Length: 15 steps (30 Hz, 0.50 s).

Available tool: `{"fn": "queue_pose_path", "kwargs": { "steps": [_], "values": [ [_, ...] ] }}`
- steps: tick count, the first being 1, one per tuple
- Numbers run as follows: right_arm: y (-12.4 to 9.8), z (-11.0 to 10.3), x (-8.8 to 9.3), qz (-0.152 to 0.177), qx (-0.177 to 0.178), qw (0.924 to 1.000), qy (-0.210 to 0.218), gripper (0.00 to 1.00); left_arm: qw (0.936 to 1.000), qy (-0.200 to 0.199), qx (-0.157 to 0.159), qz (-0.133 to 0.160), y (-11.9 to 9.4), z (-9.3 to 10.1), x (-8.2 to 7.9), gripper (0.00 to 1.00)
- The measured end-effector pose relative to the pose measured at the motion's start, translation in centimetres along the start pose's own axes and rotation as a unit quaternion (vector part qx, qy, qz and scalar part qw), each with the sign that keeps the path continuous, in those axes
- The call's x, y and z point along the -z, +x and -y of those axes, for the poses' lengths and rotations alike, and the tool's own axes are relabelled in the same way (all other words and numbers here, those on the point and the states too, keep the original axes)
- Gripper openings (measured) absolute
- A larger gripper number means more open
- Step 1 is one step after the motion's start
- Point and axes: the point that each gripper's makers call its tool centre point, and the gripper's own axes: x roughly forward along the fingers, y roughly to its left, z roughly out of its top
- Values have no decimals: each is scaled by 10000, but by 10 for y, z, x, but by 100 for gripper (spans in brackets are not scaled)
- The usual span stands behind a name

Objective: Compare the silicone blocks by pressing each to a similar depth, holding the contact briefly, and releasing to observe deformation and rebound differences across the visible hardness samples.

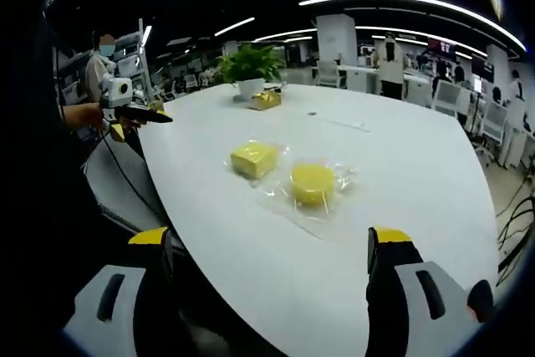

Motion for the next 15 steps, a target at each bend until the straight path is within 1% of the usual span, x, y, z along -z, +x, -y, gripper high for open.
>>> {"fn": "queue_pose_path", "kwargs": {
  "steps": [1,2,3,4,5,6,7,9,10,13,15],
  "values": [
    [0,0,0,1,-4,10000,1,91,9999,6,60,-99,1,2,2,99],
    [-1,-1,-1,12,-3,10000,17,91,9993,2,199,-327,1,5,10,99],
    [-1,0,-2,24,4,10000,35,91,9982,-58,244,-540,1,6,18,99],
    [-1,0,-2,32,6,10000,60,90,9975,-84,268,-656,2,4,23,99],
    [-2,1,-3,50,13,9999,106,89,9982,-67,227,-546,6,1,19,99],
    [-2,2,-4,68,19,9998,159,89,9978,-136,223,-605,8,0,19,99],
    [-4,2,-7,166,16,9994,299,88,9973,-215,251,-653,9,1,19,99],
    [-8,1,-16,432,-53,9974,573,84,9973,-285,313,-592,14,1,13,99],
    [-10,2,-18,499,-46,9967,639,83,9971,-323,351,-589,18,1,9,99],
    [-16,14,-9,369,42,9975,597,81,9964,-375,456,-610,26,3,-3,98],
    [-17,14,-5,315,42,9980,552,78,9945,-513,641,-645,36,7,-12,95]
  ]
}}
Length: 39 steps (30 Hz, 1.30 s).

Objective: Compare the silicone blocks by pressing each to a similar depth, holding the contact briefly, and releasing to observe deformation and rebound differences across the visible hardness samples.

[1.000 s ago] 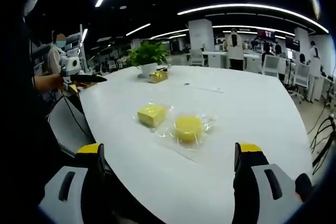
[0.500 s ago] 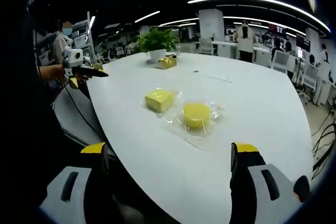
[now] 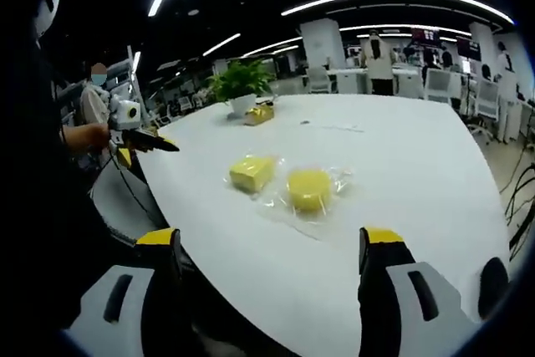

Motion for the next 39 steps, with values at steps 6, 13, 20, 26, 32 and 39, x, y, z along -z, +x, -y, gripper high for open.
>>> {"fn": "queue_pose_path", "kwargs": {
  "steps": [6,13,20,26,32,39],
  "values": [
    [-3,-14,2,33,-310,9994,128,66,9982,-346,474,137,41,7,-39,77],
    [-6,-10,3,27,-233,9996,140,61,9905,-982,881,396,94,15,-79,53],
    [-15,-4,8,-7,-98,9999,140,60,9789,-1916,623,341,138,-20,-91,51],
    [-19,5,14,-78,38,9998,181,59,9743,-2223,375,31,174,-36,-86,53],
    [-24,10,6,101,183,9997,97,57,9599,-2766,146,-427,207,-49,-72,52],
    [-28,17,13,-117,321,9994,-72,58,9388,-3351,-330,-723,237,-64,-57,47]
  ]
}}
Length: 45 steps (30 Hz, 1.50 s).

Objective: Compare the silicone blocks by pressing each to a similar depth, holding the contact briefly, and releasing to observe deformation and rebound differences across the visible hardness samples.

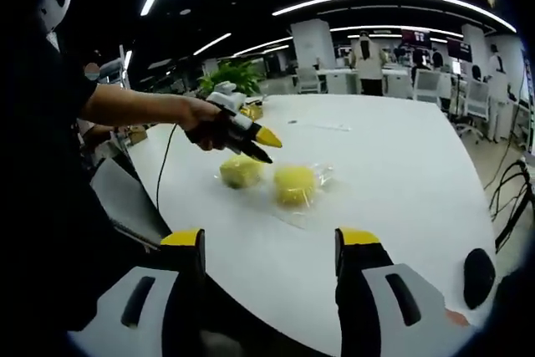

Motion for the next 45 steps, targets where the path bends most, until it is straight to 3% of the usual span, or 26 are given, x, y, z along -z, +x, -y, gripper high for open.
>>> {"fn": "queue_pose_path", "kwargs": {
  "steps": [1,3,5,6,8,12,16,23,25,28,31,33,37,39,43,45],
  "values": [
    [0,-1,0,6,2,10000,14,58,9992,265,-270,-95,2,-8,1,47],
    [-1,-5,-2,63,-12,9999,113,58,9972,552,-490,-105,3,-15,1,51],
    [-1,-7,-4,129,10,9998,176,58,9984,368,-428,-85,8,-17,0,48],
    [0,-8,-4,139,16,9997,197,58,9992,-63,-395,-83,12,-18,0,46],
    [1,-9,-2,109,41,9998,190,57,9985,-446,-322,-8,20,-18,-3,47],
    [1,-11,0,46,20,9998,188,56,9967,-709,-368,109,31,-21,-8,47],
    [-1,-11,-2,112,47,9996,253,56,9916,-1228,-270,299,38,-22,-17,38],
    [-3,-9,0,77,64,9996,278,54,9921,-1209,-221,237,44,-27,-16,26],
    [-3,-9,0,63,60,9996,273,54,9940,-1057,-195,179,45,-27,-14,19],
    [-2,-8,0,64,70,9996,271,54,9944,-972,-13,416,44,-23,-24,5],
    [0,-9,-1,46,40,9996,260,53,9956,-681,204,613,44,-16,-28,0],
    [1,-10,-2,17,20,9998,200,52,9939,-783,360,689,42,-11,-27,0],
    [2,-10,-7,38,27,9999,106,51,9939,202,752,785,27,13,-29,0],
    [4,-10,-7,32,41,10000,41,50,9884,806,1007,803,14,31,-27,0],
    [13,-13,2,-157,-5,9999,14,50,9753,1338,1513,897,-16,65,-18,0],
    [17,-20,0,-140,-134,9998,-56,50,9684,1684,1602,907,-31,77,-14,0]
  ]
}}
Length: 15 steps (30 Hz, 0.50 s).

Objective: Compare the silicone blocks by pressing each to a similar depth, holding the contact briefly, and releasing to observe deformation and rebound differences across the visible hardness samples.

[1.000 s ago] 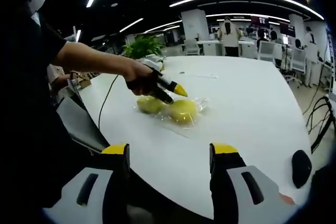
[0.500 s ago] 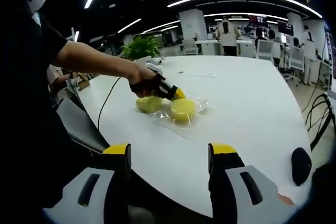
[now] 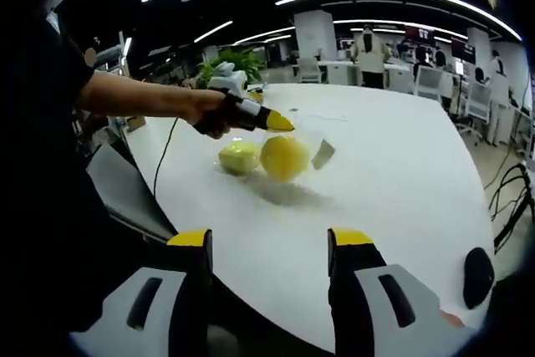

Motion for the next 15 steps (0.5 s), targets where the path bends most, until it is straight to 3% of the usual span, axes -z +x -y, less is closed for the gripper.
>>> {"fn": "queue_pose_path", "kwargs": {
  "steps": [1,3,4,8,15],
  "values": [
    [2,-4,-3,30,-66,10000,-3,50,9997,239,9,13,-6,7,-2,0],
    [5,-6,-6,37,-116,9999,-33,50,9995,323,38,31,-15,17,-4,0],
    [7,-7,-9,48,-151,9998,-100,50,9980,622,11,68,-21,19,-8,0],
    [15,-9,-20,125,-282,9993,-200,50,9975,605,94,354,-45,36,-24,0],
    [31,-19,-56,520,-593,9962,-375,55,9945,569,394,781,-88,82,-53,0]
  ]
}}
